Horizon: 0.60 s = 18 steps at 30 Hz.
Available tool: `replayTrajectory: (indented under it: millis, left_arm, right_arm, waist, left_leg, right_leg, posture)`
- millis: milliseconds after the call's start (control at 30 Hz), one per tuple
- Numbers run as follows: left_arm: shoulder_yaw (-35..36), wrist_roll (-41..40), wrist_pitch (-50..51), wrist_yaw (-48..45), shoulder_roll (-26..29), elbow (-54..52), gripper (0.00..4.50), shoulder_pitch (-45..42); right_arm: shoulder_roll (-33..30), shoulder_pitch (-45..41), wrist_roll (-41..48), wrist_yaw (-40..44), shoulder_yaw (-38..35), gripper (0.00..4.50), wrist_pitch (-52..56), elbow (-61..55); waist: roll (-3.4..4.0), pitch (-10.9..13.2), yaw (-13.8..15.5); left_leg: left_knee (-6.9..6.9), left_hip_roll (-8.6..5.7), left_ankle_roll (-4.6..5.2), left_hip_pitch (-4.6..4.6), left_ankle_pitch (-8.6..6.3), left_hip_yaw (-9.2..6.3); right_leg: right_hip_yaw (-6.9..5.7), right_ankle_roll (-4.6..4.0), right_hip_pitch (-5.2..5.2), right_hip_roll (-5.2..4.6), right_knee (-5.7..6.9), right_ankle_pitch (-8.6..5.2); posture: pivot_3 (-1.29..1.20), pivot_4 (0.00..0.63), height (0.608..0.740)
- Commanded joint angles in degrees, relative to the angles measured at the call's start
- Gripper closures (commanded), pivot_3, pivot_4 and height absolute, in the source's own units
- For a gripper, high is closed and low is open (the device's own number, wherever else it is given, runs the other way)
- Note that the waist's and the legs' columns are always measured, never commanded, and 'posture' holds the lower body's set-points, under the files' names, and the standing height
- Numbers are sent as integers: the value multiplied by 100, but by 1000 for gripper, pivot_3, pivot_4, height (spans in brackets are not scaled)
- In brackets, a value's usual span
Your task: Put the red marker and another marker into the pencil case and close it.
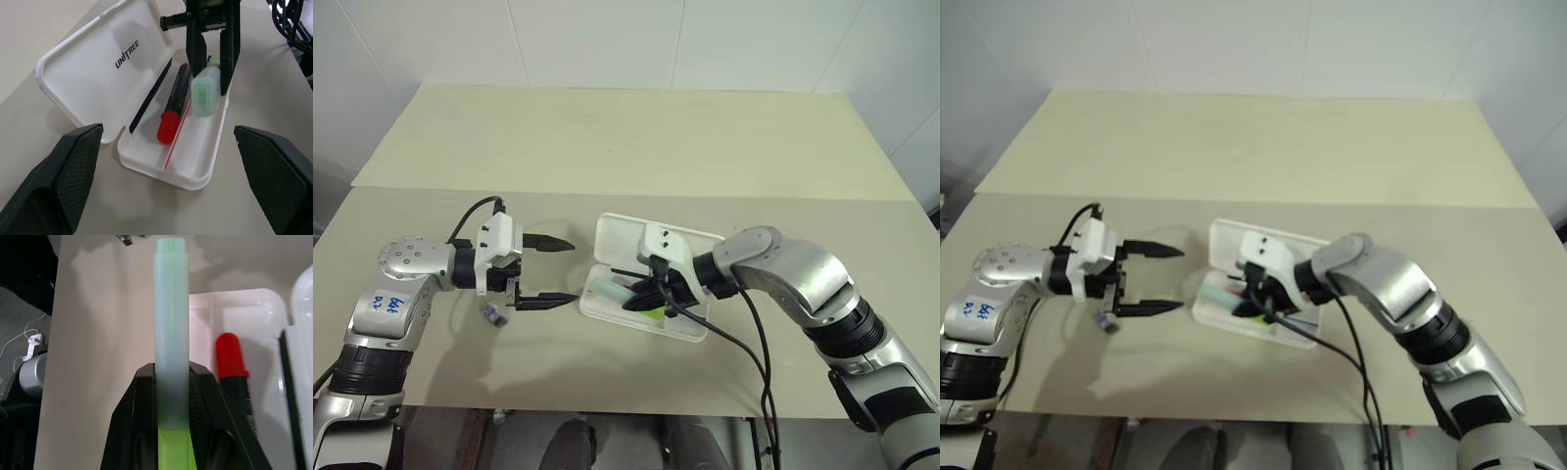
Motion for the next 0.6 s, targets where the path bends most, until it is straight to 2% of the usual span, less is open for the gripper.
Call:
replayTrajectory:
  millis: [33,533,567,600]
  left_arm:
    - [113,-49,-52,37,18,-88,0,-34]
    - [160,-78,4,148,44,-201,0,42]
    - [167,-83,6,161,46,-210,0,51]
    - [173,-84,5,171,48,-214,0,59]
  right_arm:
    - [94,6,7,-83,55,4059,-43,-215]
    - [126,-58,-424,160,470,4059,-664,189]
    - [127,-69,-476,172,498,3332,-726,231]
    - [131,-83,-523,187,519,3036,-785,271]
  waist:
    - [0,0,-1]
    - [0,0,-5]
    - [0,0,-5]
    - [0,0,-4]
  left_leg:
    - [0,0,0,0,0,0]
    - [0,-1,0,0,0,0]
    - [0,-1,0,0,0,0]
    - [0,0,0,0,0,0]
  right_leg:
    - [0,0,0,0,0,0]
    - [-2,0,0,0,0,0]
    - [-1,0,0,0,0,0]
    - [-2,0,0,0,0,0]
  posture:
    - [0,150,740]
    - [0,150,740]
    - [0,150,740]
    - [0,150,740]
